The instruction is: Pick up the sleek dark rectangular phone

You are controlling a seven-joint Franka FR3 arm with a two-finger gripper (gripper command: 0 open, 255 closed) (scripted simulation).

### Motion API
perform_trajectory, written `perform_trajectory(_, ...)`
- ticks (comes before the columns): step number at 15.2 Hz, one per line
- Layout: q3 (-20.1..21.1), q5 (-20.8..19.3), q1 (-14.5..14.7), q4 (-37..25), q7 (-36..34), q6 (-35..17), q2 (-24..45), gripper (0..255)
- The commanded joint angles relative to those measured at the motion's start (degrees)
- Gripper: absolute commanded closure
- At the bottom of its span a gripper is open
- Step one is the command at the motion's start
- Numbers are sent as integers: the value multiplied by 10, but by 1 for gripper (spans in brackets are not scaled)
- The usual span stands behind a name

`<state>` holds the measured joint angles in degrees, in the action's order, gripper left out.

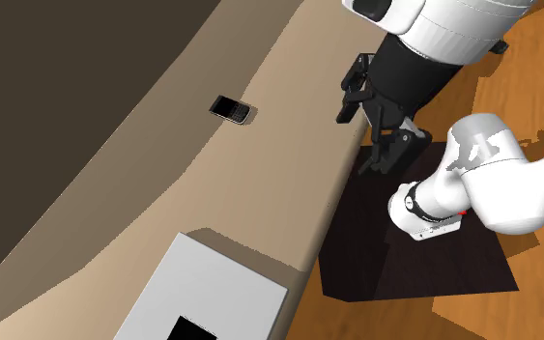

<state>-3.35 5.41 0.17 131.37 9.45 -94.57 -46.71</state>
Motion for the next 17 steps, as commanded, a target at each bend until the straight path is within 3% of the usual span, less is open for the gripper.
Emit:
perform_trajectory(1,0,0,0,0,0,0,0,0)
perform_trajectory(9,-20,-29,-36,16,-12,-128,108,0)
perform_trajectory(17,-45,-51,-68,-6,-29,-241,238,0)
